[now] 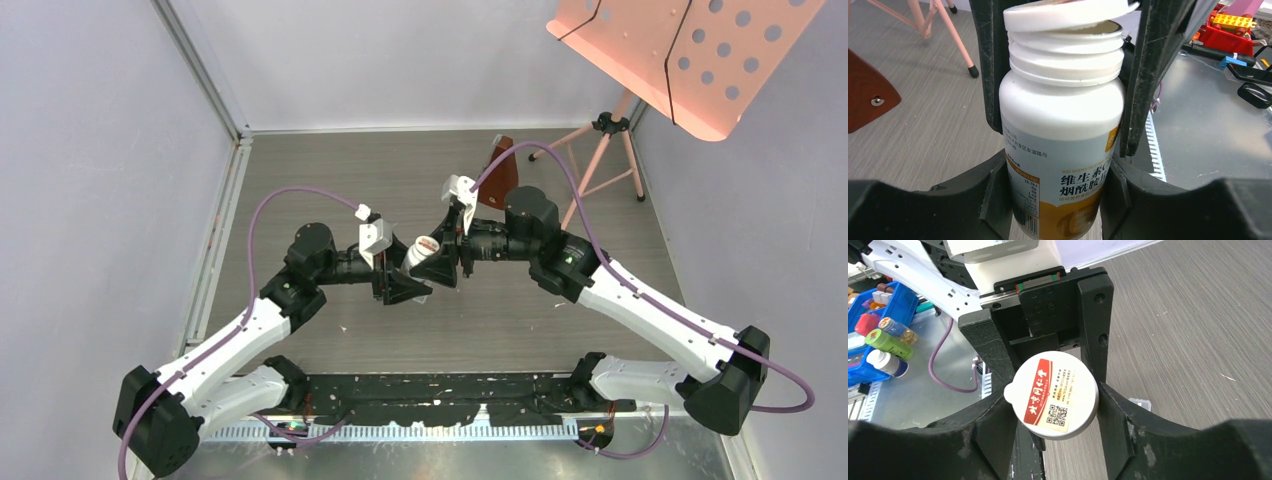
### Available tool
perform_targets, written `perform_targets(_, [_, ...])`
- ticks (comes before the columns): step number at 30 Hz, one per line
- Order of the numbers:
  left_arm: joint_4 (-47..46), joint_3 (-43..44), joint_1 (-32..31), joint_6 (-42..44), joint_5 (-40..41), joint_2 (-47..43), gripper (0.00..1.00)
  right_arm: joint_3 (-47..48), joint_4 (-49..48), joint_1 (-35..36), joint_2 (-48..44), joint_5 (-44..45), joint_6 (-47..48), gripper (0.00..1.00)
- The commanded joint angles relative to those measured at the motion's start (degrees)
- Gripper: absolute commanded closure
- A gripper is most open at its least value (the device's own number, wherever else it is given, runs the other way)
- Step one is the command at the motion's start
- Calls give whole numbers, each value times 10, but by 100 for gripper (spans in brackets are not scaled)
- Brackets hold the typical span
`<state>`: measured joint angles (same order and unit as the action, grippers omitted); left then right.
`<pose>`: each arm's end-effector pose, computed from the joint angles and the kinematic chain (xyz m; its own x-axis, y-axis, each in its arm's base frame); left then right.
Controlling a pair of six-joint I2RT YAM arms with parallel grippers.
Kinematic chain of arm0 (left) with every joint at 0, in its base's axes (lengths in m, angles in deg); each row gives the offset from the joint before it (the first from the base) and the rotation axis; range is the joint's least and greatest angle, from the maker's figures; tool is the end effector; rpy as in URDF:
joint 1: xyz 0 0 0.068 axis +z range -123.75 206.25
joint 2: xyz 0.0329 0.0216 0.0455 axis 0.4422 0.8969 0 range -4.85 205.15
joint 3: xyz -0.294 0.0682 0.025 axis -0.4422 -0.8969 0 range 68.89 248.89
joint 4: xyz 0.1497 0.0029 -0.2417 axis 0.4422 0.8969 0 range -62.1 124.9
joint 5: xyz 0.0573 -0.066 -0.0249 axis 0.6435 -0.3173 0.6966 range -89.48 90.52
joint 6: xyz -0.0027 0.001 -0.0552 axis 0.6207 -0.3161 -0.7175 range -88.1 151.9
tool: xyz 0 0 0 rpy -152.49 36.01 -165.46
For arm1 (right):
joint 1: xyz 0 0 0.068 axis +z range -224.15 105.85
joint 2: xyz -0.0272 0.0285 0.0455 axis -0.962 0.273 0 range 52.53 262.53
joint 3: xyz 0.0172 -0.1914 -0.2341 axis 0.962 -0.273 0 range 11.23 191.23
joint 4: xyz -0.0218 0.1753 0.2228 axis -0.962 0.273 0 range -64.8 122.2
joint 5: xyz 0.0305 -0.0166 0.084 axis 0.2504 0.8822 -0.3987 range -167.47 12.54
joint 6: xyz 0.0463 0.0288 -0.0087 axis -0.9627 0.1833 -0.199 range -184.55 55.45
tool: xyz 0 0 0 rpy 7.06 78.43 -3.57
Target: Sort the pills into containers
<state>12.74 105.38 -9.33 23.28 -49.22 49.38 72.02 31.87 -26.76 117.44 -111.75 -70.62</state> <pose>0.1628 -0.1516 0.3234 -0.1856 0.0137 -0.9825 0.9793 0.0851 -0.1838 0.1678 0.2138 0.4015 -0.2299 -0.1209 -0.9657 -0.9638 0.1657 0.2087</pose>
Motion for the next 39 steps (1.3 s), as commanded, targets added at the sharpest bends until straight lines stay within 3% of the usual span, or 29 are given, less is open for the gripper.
perform_targets(1, [-45,-8,8,-11,26,-7,100,-11,-21,-4,-11,29,-13,31])
perform_targets(2, [-49,-13,8,-7,32,-9,100,-14,-21,-6,-19,41,-23,24])
perform_targets(4, [-54,-22,8,0,38,-13,100,-23,-22,-16,-33,45,-40,20])
perform_targets(8, [-55,-35,7,19,29,-18,100,-34,-19,-38,-57,50,-70,19])
perform_targets(21, [-109,-89,7,73,14,-53,100,-8,0,-66,-38,99,-130,24])
perform_targets(39, [-132,-96,7,112,20,-62,100,14,48,-66,15,119,-177,30])
